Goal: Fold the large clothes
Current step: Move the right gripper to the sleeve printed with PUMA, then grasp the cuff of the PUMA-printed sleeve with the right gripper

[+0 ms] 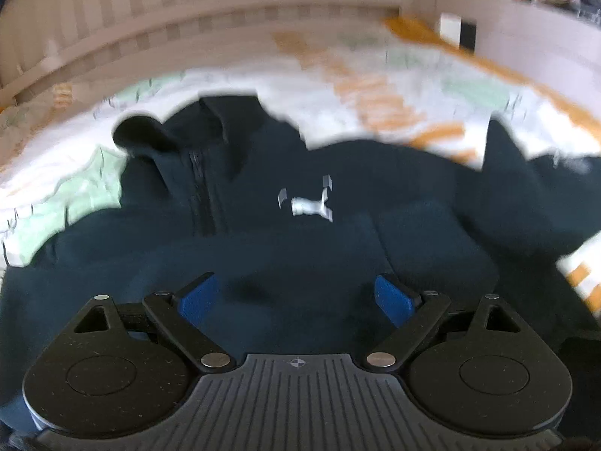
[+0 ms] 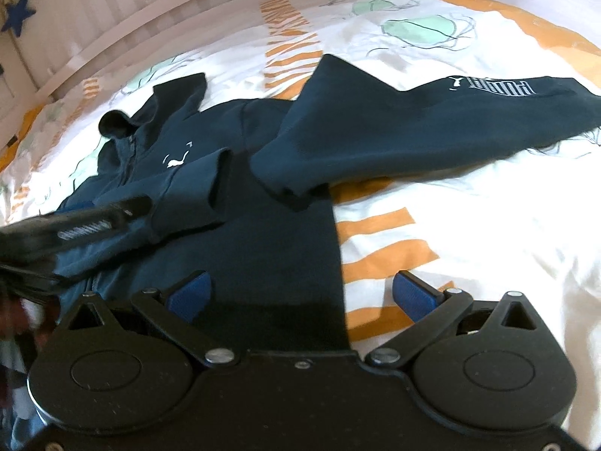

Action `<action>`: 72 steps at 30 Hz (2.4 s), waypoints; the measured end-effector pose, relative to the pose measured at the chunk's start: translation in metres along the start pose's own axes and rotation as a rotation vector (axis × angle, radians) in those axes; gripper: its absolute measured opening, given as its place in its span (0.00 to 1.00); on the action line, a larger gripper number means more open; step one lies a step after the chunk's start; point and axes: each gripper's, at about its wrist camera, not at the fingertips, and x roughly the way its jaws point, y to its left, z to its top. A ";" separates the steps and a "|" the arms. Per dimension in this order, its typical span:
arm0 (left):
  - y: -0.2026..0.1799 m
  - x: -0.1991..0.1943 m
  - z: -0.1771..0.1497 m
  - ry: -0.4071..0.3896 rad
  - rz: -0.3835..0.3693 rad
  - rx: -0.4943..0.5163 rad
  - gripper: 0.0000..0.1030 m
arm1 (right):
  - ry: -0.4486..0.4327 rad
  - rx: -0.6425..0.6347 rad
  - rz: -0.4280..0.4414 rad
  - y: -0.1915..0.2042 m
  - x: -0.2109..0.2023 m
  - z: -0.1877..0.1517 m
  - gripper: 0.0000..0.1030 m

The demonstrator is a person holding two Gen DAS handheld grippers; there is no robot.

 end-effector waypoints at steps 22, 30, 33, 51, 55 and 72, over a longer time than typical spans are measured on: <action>-0.001 0.005 -0.019 -0.069 0.029 -0.060 0.96 | -0.118 0.213 -0.007 -0.081 -0.038 0.050 0.99; 0.000 0.005 -0.021 -0.078 0.031 -0.059 0.96 | -0.127 0.290 -0.221 -0.166 -0.031 0.090 0.99; 0.000 0.005 -0.021 -0.081 0.029 -0.061 0.96 | -0.130 0.320 -0.302 -0.192 -0.022 0.097 0.99; 0.001 0.004 -0.021 -0.081 0.024 -0.065 0.96 | -0.209 0.464 -0.206 -0.234 0.012 0.106 0.23; 0.004 0.004 -0.017 -0.065 0.003 -0.078 0.95 | -0.255 0.396 -0.199 -0.218 -0.008 0.117 0.17; 0.124 -0.061 -0.018 -0.011 -0.084 -0.335 0.93 | -0.440 -0.033 0.073 -0.001 -0.110 0.185 0.17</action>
